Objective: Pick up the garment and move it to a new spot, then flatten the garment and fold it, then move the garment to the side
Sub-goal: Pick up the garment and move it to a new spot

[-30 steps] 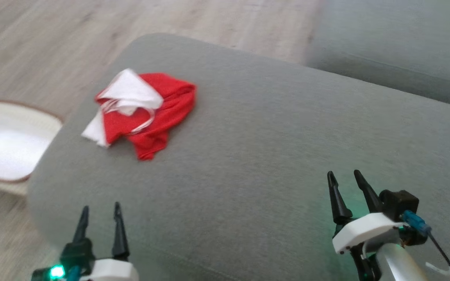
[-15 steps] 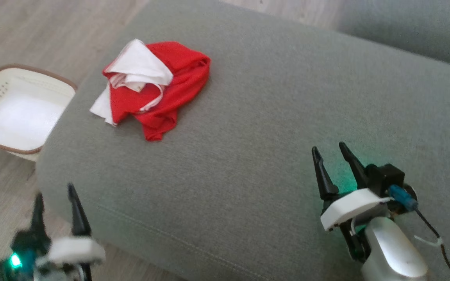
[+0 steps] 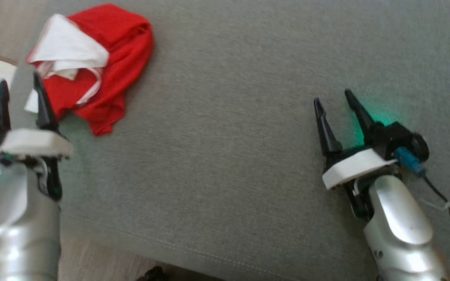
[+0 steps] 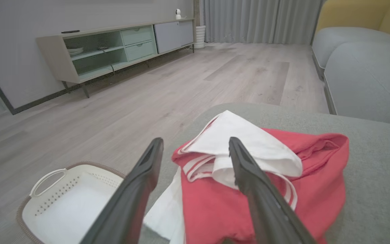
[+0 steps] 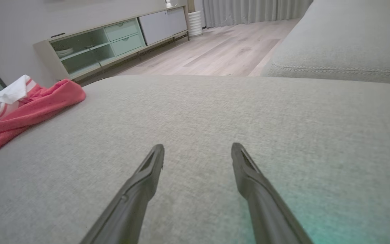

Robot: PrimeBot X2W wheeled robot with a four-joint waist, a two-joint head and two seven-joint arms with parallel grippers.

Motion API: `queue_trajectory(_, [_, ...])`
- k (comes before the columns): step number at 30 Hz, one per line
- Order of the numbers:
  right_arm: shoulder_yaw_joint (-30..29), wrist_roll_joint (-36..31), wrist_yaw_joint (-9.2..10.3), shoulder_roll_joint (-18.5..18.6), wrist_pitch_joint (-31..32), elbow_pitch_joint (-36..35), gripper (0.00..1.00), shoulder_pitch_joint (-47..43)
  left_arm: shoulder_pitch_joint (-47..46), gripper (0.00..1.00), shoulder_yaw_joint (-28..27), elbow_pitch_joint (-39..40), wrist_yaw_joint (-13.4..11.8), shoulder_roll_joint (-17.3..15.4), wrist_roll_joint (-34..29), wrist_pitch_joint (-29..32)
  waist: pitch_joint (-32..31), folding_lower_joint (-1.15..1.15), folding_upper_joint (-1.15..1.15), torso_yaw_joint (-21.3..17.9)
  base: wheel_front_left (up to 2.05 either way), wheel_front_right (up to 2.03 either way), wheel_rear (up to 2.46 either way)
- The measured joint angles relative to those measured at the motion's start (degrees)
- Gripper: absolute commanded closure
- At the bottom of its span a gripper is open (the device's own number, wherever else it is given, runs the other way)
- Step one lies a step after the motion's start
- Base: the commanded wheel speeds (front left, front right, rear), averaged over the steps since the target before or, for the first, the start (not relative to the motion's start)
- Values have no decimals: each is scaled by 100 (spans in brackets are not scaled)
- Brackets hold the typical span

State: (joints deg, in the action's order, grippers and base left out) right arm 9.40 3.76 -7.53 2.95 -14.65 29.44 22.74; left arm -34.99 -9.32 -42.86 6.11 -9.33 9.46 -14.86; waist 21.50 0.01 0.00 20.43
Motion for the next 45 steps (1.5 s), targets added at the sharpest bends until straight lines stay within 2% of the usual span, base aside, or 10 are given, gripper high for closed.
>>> queue_trajectory(8, [-20,-164,0,-38,-31,-387,0,256,-979,0,241,-1407,146,-241,486,177,498,-1,0,-473,0,0,0])
queue_trajectory(16, [-43,-243,-1,-68,-81,-648,0,371,-1268,0,756,-1889,147,-436,1237,310,789,-1,0,-735,0,0,0])
queue_trajectory(17, [-43,-243,-1,-68,-81,-667,0,370,-1300,30,800,-1937,147,-464,1282,268,805,-1,0,-746,0,0,0])
queue_trajectory(18, [-43,-243,-1,-68,-82,-672,0,371,-1321,92,835,-1971,147,-477,1321,260,812,-1,0,-752,0,0,0])
queue_trajectory(19, [-43,-243,-1,-68,-82,-673,0,372,-1335,100,893,-2002,147,-477,1374,258,812,-1,0,-753,0,0,0])
queue_trajectory(24, [-49,-186,-1,-67,-82,-579,0,392,-1403,100,1254,-2107,147,-499,1537,196,722,0,0,-767,0,0,0])
queue_trajectory(28, [-90,-25,-1,-49,-79,-411,0,402,-1405,100,1493,-1929,147,-680,1624,100,544,0,0,-809,0,0,0])
queue_trajectory(36, [-114,400,-1,5,-37,-132,0,50,-1585,100,1971,-530,147,-1211,1483,41,-15,0,0,-975,0,0,0])
queue_trajectory(39, [-69,537,-1,5,-20,-111,0,-66,-1622,100,2130,-115,147,-1256,1418,40,-175,-1,0,-1057,0,0,0])
queue_trajectory(45, [144,921,-1,2,-18,-104,0,-125,-1627,100,2987,787,147,-1248,1260,15,-566,-1,0,-1539,0,0,0])
